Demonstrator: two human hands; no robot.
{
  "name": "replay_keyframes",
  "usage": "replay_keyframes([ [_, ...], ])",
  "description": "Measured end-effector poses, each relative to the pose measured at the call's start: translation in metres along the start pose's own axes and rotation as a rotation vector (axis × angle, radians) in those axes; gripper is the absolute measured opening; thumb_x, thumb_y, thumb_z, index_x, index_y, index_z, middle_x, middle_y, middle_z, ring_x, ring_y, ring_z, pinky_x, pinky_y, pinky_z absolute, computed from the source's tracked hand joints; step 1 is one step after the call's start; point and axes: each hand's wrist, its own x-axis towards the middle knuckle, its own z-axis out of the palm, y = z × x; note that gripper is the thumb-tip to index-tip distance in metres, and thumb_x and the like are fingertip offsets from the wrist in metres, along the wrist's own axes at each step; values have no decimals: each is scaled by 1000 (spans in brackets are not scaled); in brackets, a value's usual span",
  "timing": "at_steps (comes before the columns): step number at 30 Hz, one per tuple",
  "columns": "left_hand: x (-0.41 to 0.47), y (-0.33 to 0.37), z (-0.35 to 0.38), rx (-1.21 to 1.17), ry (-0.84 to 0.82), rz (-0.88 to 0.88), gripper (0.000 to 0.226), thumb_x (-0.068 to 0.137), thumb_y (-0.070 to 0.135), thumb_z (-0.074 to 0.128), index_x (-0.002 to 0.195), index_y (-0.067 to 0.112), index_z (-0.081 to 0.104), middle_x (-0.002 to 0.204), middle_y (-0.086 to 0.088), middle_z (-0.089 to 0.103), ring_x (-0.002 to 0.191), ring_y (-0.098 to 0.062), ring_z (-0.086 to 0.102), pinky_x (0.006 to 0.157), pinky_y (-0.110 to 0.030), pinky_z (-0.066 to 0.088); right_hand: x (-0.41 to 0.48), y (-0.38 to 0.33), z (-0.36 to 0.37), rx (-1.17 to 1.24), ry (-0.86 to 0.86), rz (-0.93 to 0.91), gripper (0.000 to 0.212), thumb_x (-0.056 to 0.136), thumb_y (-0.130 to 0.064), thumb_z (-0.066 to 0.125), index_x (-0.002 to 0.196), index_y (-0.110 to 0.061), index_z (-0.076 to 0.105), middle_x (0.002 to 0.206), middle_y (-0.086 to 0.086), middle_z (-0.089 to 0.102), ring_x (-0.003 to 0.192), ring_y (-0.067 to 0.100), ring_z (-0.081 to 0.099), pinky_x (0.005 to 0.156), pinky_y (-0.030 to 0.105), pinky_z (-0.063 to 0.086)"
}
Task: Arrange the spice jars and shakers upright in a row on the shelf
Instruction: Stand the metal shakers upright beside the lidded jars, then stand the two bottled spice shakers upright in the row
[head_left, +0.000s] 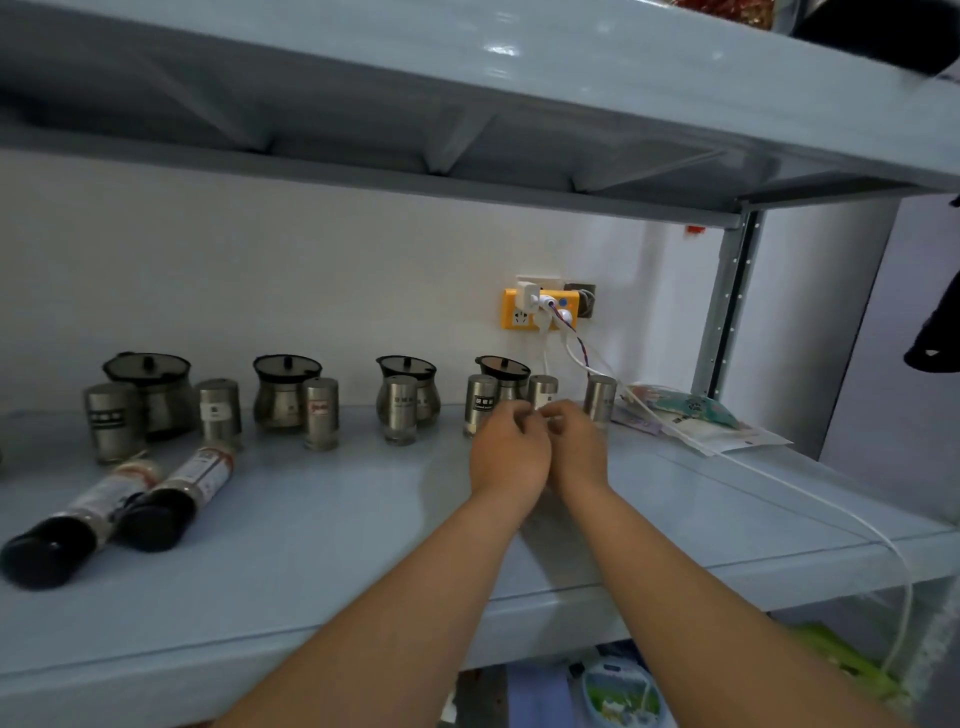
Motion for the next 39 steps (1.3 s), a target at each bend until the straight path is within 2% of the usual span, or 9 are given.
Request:
replay_keyframes([
  [6, 2, -4, -64, 43, 82, 56, 31, 93, 18, 44, 121, 14, 58, 123, -8, 60, 112, -23, 57, 93, -29, 45, -25, -46, 34, 21, -63, -96, 20, 90, -14, 51, 106, -8, 62, 102, 9, 67, 95, 23, 61, 63, 26, 41],
  [13, 4, -17, -147, 155, 198, 96, 30, 93, 16, 44, 119, 12, 58, 121, -9, 60, 113, -24, 56, 90, -27, 43, -59, -98, 84, 95, -167, -147, 20, 89, -19, 53, 107, -15, 61, 106, 7, 66, 99, 23, 61, 78, 30, 46],
  [18, 4, -25, -206, 218, 248, 136, 30, 91, 14, 45, 118, 13, 60, 119, -4, 62, 113, -20, 56, 92, -25, 43, -83, -125, 122, 133, -291, -195, 23, 89, -23, 54, 110, -18, 59, 107, 4, 67, 99, 21, 62, 73, 27, 45],
  [24, 6, -38, -270, 277, 356, 60, 30, 93, 16, 44, 120, 11, 59, 120, -8, 62, 112, -23, 55, 81, -20, 35, -104, -155, 159, 212, -454, -226, 32, 87, -33, 60, 116, -20, 60, 106, -4, 64, 98, 13, 59, 84, 27, 46],
  [26, 8, -44, -287, 304, 350, 12, 31, 93, 16, 42, 118, 10, 60, 121, -9, 62, 109, -23, 55, 81, -21, 35, -108, -163, 169, 230, -515, -244, 35, 84, -33, 64, 117, -22, 60, 111, -4, 64, 104, 13, 59, 89, 30, 48],
  [30, 17, -56, -314, 250, 275, -41, 29, 91, 14, 43, 109, 8, 65, 114, -14, 64, 107, -29, 58, 95, -40, 47, -112, -171, 181, 222, -727, -358, 35, 80, -28, 70, 114, -28, 59, 95, -23, 58, 93, -4, 56, 78, 12, 41],
  [32, 18, -62, -321, 236, 214, -27, 28, 91, 10, 42, 105, 7, 66, 108, -12, 65, 100, -25, 59, 92, -35, 48, -109, -173, 184, 195, -791, -388, 38, 78, -28, 73, 113, -32, 59, 93, -29, 55, 89, -13, 53, 77, 7, 41],
  [35, 19, -73, -326, 172, 154, -22, 31, 93, 7, 39, 110, 7, 65, 107, -9, 64, 95, -19, 59, 77, -24, 47, -103, -173, 188, 94, -904, -412, 58, 72, -37, 78, 124, -35, 52, 108, -22, 58, 106, -1, 55, 93, 18, 42],
  [39, 22, -95, -331, 48, 172, -30, 29, 95, 10, 38, 106, 8, 65, 103, -10, 68, 93, -20, 64, 83, -27, 53, -97, -169, 193, 53, -1024, -434, 78, 68, -45, 80, 136, -37, 41, 125, -21, 50, 119, 0, 47, 96, 18, 37],
])
